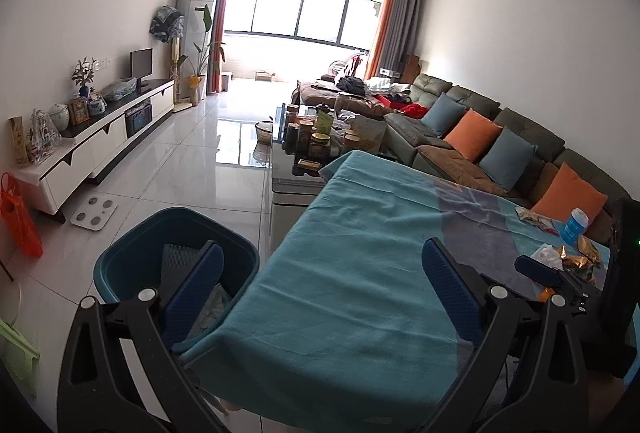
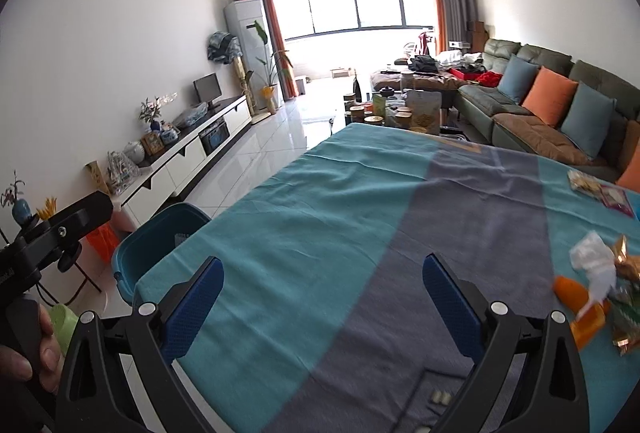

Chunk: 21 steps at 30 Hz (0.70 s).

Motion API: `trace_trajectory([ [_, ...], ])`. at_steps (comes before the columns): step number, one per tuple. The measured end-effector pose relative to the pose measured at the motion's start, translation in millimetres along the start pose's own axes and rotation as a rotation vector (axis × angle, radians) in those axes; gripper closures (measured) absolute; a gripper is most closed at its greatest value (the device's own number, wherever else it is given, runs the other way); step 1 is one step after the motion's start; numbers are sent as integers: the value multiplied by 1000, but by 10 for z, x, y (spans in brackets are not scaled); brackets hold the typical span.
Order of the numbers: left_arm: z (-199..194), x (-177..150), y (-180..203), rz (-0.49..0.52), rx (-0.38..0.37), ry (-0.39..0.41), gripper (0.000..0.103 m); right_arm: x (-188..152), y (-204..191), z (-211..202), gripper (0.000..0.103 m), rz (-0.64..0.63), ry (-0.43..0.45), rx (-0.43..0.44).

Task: Collect trash
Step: 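Move both empty tools back over the table, then grasp the white tissue with the left tool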

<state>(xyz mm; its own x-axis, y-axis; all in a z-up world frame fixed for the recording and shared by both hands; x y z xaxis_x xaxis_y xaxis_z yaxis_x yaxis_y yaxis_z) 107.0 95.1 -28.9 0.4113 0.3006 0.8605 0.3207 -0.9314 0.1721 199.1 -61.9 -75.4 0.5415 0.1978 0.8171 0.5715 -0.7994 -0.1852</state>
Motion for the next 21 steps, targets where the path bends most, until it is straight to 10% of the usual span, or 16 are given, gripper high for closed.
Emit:
trace_trajectory([
  [21, -7, -565, 1032, 185, -254, -89, 5, -804, 792, -1229, 7, 157, 121, -261],
])
Point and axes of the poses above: each gripper's, at about its wrist camera, not at the fingertips, and z roughly the way its jaws point, y to its right, x to its top, the point moved 4 cm from there along z, roughly the way its jaws point
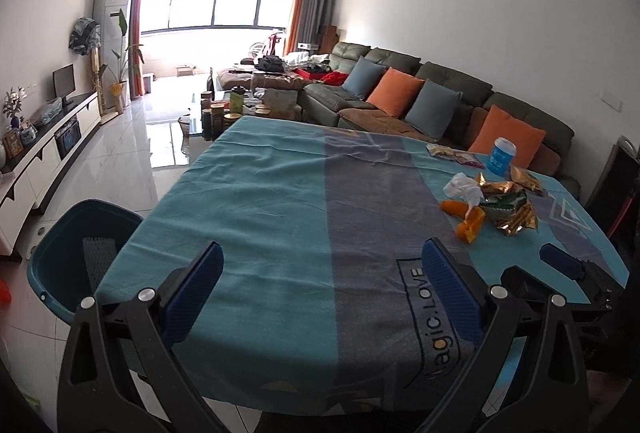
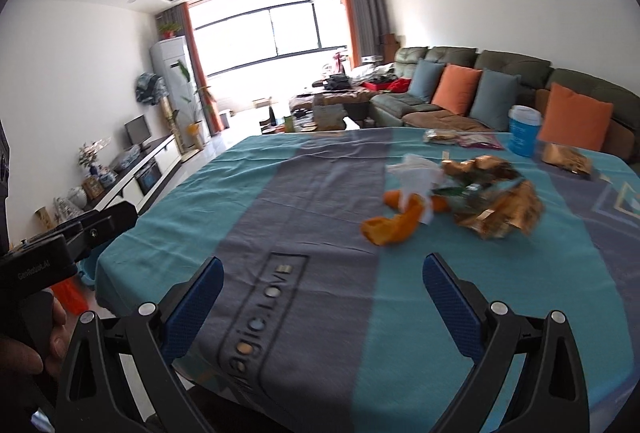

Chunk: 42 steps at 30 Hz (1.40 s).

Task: Collect trash
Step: 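Grasp the white tissue with the left tool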

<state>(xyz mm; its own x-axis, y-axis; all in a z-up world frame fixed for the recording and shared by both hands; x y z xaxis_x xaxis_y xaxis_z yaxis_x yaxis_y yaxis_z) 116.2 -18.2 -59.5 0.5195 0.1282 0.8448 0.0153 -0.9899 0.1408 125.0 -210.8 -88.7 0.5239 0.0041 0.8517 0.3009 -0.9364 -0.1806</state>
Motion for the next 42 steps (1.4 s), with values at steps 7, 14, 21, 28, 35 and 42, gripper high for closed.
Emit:
trace_trajectory([
  [7, 170, -16, 543, 102, -122, -18, 5, -68, 388, -243, 7, 59, 28, -106],
  [14, 439, 4, 857, 142, -200, -69, 5, -60, 823, -331, 7, 131, 40, -185],
  [21, 799, 197, 1106, 145, -230, -86, 5, 76, 1137, -234, 7, 164, 42, -218],
  [28, 1191, 385, 1311, 131, -262, -115, 5, 306, 1336, -49, 7, 176, 45, -221],
  [35, 1583, 474, 1476, 123, -296, -155, 5, 575, 1431, 176, 7, 153, 44, -194],
  [42, 1897, 509, 1590, 91, -336, -212, 6, 792, 1477, 442, 7, 137, 20, -159],
])
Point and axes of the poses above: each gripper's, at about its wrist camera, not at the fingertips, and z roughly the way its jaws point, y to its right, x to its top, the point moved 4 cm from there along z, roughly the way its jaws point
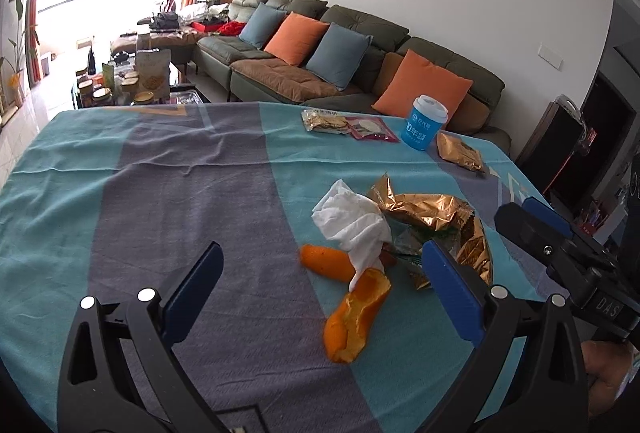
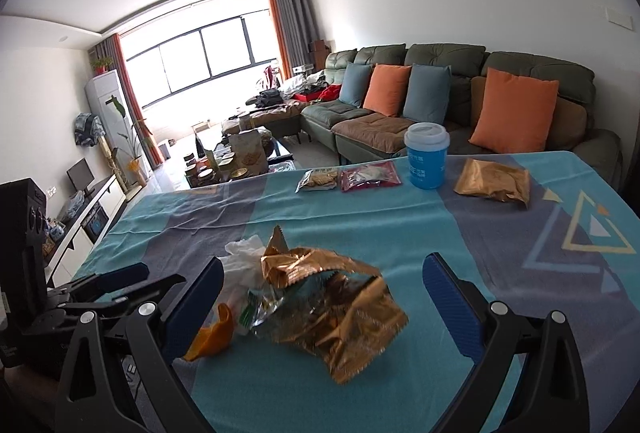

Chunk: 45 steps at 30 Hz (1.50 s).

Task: Collect trash
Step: 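Grasp the white tissue with the left tool, then grasp the gold foil wrapper with the right tool while the left holds the tissue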

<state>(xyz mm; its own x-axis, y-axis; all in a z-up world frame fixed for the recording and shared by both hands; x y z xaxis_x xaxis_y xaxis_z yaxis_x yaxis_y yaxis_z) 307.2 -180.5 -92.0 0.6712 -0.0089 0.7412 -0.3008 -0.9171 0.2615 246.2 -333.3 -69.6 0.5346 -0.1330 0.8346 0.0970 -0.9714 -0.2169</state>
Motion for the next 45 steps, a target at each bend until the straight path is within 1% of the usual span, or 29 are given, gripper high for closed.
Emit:
trace_trajectory([
  [5, 225, 73, 0, -22, -35, -32, 7, 49, 40, 143, 7, 4, -17, 4],
  [6, 267, 82, -1, -21, -40, -38, 11, 59, 47, 159, 7, 5, -18, 3],
  [7, 314, 87, -4, -19, -44, -49, 19, 68, 55, 175, 7, 6, -19, 2],
  [9, 388, 74, 8, -22, -58, -75, 26, 83, 61, 208, 7, 4, -22, 5],
  [11, 456, 68, 3, -29, -63, -89, 28, 95, 59, 262, 7, -3, -30, 6],
  [13, 499, 57, 20, -23, -75, -97, 37, 105, 52, 305, 7, -7, -36, 14],
  [14, 520, 49, 25, -21, -76, -102, 39, 110, 40, 322, 7, -12, -38, 18],
  [16, 548, 44, 38, -14, -90, -108, 49, 116, 10, 354, 7, -28, -46, 27],
  [17, 563, 44, 44, -12, -91, -109, 52, 117, -7, 370, 7, -34, -50, 31],
  [19, 600, 38, 52, -6, -100, -115, 64, 114, -26, 405, 8, -41, -63, 43],
  [20, 615, 32, 53, -3, -102, -120, 67, 113, -34, 417, 8, -43, -68, 49],
  [21, 629, 27, 53, -1, -107, -123, 74, 109, -42, 431, 9, -46, -75, 53],
  [22, 637, 23, 55, 1, -111, -125, 79, 105, -44, 447, 11, -50, -80, 54],
  [23, 643, 24, 56, 1, -115, -125, 82, 103, -46, 465, 14, -51, -90, 57],
  [24, 642, 21, 48, -3, -123, -123, 88, 97, -46, 491, 15, -49, -103, 66],
  [25, 647, 25, 43, -9, -131, -124, 89, 89, -49, 520, 19, -47, -118, 74],
  [26, 643, 20, 41, -8, -131, -123, 89, 73, -51, 554, 27, -47, -137, 76],
  [27, 644, 18, 42, -7, -131, -121, 91, 60, -51, 572, 34, -46, -146, 74],
  [28, 644, 16, 39, -7, -133, -120, 93, 49, -54, 590, 42, -46, -155, 75],
  [29, 648, 17, 33, -10, -134, -119, 93, 36, -65, 611, 47, -50, -166, 78],
  [31, 645, 18, 30, -14, -137, -119, 96, 9, -84, 632, 50, -57, -178, 76],
  [32, 642, 19, 32, -15, -138, -117, 96, 1, -87, 636, 55, -57, -181, 76],
  [34, 642, 20, 37, -14, -138, -115, 98, -14, -92, 646, 58, -60, -187, 70],
  [36, 630, 23, 41, -15, -141, -112, 98, -21, -81, 647, 58, -58, -191, 67],
  [37, 626, 26, 44, -13, -140, -109, 98, -9, -81, 618, 50, -60, -179, 57],
  [38, 623, 30, 44, -12, -140, -107, 98, -2, -81, 592, 29, -67, -172, 44],
  [39, 622, 37, 38, -15, -140, -105, 98, 2, -82, 572, 24, -71, -168, 48],
  [41, 618, 41, 31, -15, -138, -102, 98, 5, -100, 537, 27, -76, -162, 53],
  [45, 604, 45, 25, -13, -135, -101, 98, -26, -167, 592, 27, -123, -187, 45],
])
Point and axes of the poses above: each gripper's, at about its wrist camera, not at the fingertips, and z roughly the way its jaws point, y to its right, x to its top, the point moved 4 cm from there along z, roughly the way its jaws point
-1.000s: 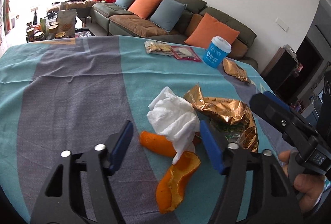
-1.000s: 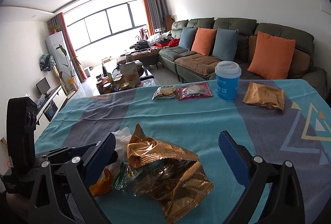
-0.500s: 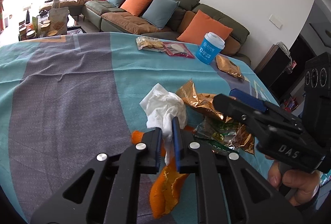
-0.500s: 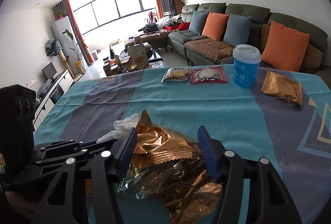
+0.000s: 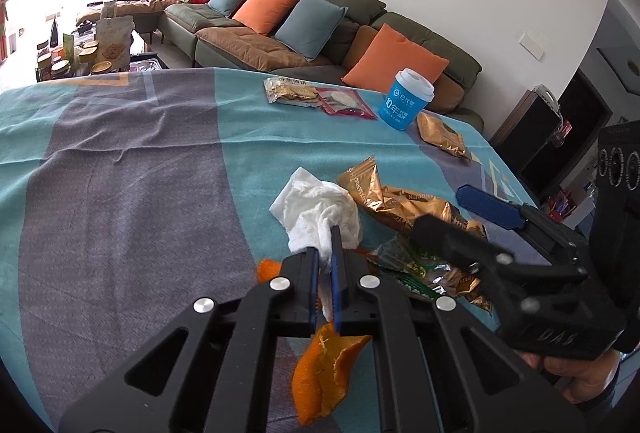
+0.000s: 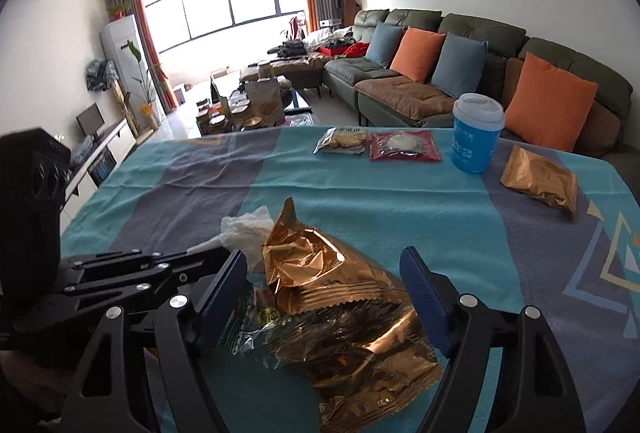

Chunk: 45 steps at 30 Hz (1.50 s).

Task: Collect trash
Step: 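Grasp the gold foil wrapper with the right tool while the left holds the tissue, then carry the tissue and gold wrapper off the table toward the teal bin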

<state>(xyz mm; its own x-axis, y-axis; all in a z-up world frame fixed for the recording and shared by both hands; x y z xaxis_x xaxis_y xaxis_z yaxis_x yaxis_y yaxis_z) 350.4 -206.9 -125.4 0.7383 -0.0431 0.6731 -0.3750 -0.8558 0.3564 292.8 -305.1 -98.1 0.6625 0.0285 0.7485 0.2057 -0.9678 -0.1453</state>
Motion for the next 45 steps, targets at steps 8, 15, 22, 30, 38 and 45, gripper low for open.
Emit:
trace_trajectory([
  [8, -14, 11, 14, 5, -2, 5, 98, 39, -22, 205, 46, -45, -74, -45],
  [15, -26, 16, 0, -1, -6, 4, 98, 60, 24, 239, 61, -25, -94, -22],
  [22, -50, 24, -11, -5, -10, 14, 98, 68, 34, 226, 78, -17, -83, -19],
  [30, -213, 92, 20, -1, -14, 59, 98, 239, 57, 4, 87, 2, 9, -35],
  [38, -598, 106, 80, 14, -13, 129, 98, 314, -136, -256, 87, 0, 66, 18],
  [45, -1086, -1, 74, 21, 16, 192, 98, 300, -410, -550, 87, -6, 121, 64],
])
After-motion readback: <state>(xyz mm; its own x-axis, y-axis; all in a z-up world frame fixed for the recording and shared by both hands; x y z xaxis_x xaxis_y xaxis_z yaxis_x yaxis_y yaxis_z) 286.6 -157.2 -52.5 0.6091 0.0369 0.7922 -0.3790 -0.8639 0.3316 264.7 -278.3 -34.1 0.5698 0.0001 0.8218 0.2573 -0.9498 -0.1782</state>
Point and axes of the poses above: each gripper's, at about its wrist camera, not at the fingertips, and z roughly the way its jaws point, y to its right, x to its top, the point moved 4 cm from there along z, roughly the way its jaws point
